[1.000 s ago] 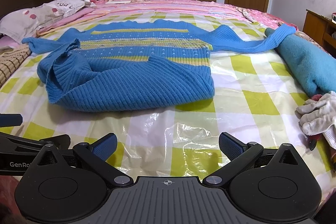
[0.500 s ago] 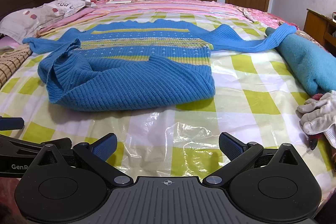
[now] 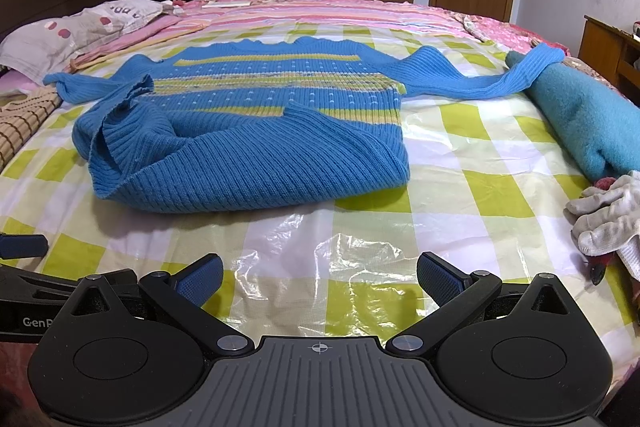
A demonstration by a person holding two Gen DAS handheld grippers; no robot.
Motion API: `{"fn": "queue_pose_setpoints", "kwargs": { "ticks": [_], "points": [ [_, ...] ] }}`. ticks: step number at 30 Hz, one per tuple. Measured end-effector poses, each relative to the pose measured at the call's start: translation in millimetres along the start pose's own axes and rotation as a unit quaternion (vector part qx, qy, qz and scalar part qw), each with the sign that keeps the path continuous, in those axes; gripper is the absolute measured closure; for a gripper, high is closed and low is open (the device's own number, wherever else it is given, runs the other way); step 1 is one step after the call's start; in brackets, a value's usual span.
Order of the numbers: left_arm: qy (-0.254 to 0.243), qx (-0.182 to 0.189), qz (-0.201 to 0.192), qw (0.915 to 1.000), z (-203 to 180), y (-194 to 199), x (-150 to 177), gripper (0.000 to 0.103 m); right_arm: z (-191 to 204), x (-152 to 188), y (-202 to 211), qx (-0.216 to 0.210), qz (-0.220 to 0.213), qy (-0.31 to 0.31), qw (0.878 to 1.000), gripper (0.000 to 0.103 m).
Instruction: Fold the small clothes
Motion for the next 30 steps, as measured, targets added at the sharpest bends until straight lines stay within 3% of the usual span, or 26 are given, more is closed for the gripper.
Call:
{"fn": "queue_pose_setpoints", "kwargs": {
  "ticks": [18, 30],
  "points": [
    [0.013, -0.001, 0.011, 0.9999, 3, 2, 1, 0.0, 1, -2, 3, -0.004, -0.004, -0.001, 1.0, 0.0],
    [0.01, -0.007, -0.011, 0.9999, 6, 8, -13, 0.0, -2, -7, 2, -0.009, -0.009, -0.001, 1.0, 0.0]
  ]
}}
Point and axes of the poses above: each gripper's, at about its wrist camera, not at the fingertips, and y roughly against the way its jaws point, z to its left, x to its underside, the point moved 8 cm from there along -y, roughly the way its jaws point, and after that the axes turned 12 degrees about y, right-handed, at the moved point
